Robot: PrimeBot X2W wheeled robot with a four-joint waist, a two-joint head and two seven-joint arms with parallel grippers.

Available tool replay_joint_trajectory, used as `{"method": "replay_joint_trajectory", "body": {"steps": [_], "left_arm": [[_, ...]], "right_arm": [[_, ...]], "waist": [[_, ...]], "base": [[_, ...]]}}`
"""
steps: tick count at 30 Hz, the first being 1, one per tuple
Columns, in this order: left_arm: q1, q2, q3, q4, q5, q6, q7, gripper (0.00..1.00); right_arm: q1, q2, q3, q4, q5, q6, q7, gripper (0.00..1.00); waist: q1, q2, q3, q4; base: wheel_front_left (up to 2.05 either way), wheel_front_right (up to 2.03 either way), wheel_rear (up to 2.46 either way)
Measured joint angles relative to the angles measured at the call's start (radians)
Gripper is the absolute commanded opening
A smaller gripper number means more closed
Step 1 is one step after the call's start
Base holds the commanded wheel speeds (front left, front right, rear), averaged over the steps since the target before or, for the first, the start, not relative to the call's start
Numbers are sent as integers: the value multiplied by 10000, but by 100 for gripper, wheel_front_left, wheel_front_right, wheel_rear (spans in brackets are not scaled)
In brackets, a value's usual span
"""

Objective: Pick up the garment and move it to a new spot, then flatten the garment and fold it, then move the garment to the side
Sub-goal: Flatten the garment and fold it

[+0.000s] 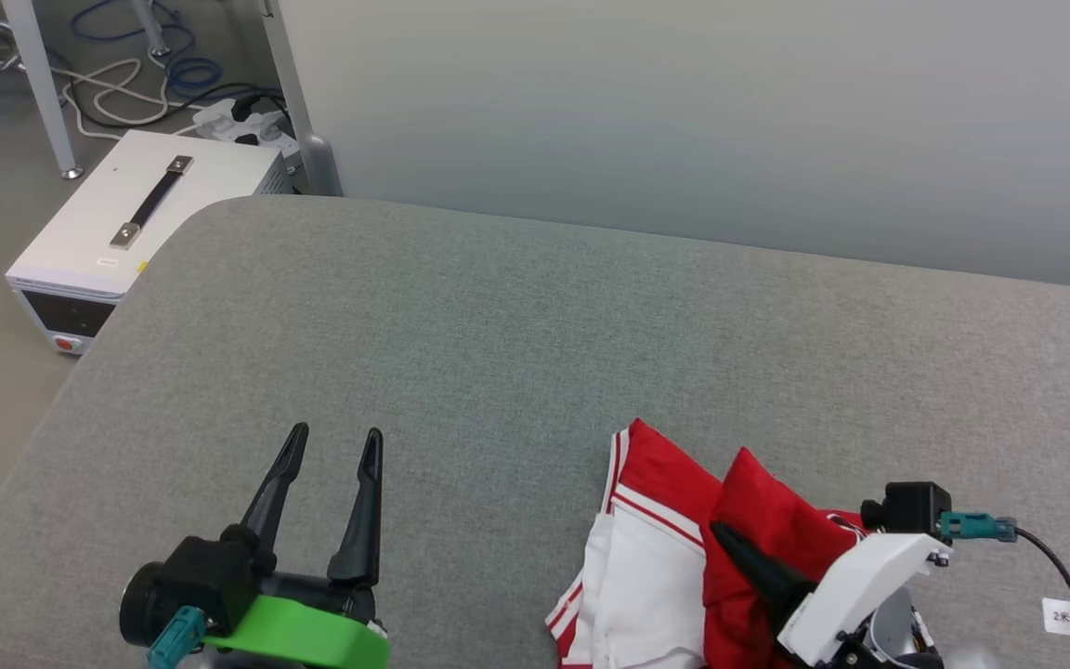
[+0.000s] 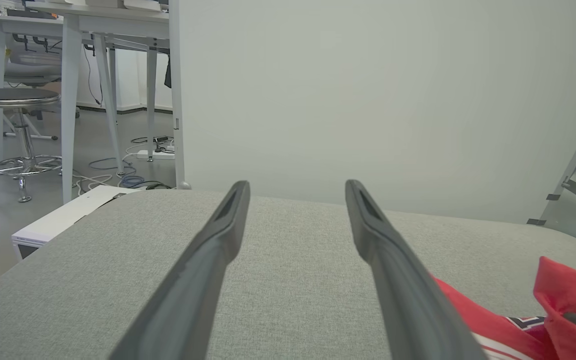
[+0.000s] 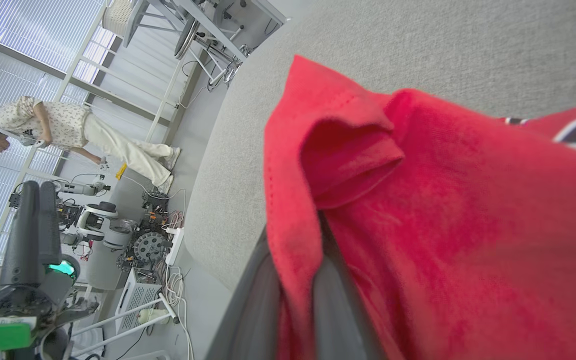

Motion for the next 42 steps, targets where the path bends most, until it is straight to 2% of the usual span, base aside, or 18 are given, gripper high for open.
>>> {"method": "replay_joint_trajectory", "body": {"steps": [7, 13, 14, 15, 25, 30, 33, 36, 42], "left_arm": [[-22, 0, -54, 17, 0, 0, 0, 100], [-35, -2, -100, 71, -2, 0, 0, 100], [-38, -2, -104, 77, -2, 0, 0, 100], [-40, -2, -104, 84, -2, 0, 0, 100], [-39, 8, -38, 142, -13, 0, 0, 100], [-33, 15, -19, 134, -13, 0, 0, 100], [-24, 17, 8, 123, -13, 0, 0, 100], [-22, 13, 0, 104, -13, 0, 0, 100], [-30, -6, -77, 44, -73, 0, 0, 100]], "right_arm": [[-974, 21, 767, 1724, 209, 0, -1358, 0], [-1606, 19, 1287, 3035, 44, 0, -1891, 0], [-1685, 17, 1402, 3164, 44, 0, -1921, 65], [-1763, 15, 1551, 3266, 52, -2, -1988, 100], [-2276, 29, 3093, 3030, 1413, 0, -2075, 100], [-2501, 44, 3158, 2715, 1363, 0, -1965, 100], [-2692, 46, 2800, 2428, 382, 0, -1879, 100], [-2834, -203, 2366, 1871, -1110, 0, -1789, 100], [-2811, -1536, 1517, 382, -3618, 0, -2184, 100]], "waist": [[0, 0, 178, 174], [0, 0, 302, 342], [0, 0, 313, 369], [0, 0, 320, 393], [0, 0, 176, 331], [0, 0, 73, 173], [0, 0, 13, 20], [0, 0, -25, -156], [0, 0, 31, -529]], "base": [[0, 0, 0], [0, 0, 0], [0, 0, 0], [0, 0, 0], [0, 0, 0], [0, 0, 0], [0, 0, 0], [0, 0, 0], [0, 0, 0]]}}
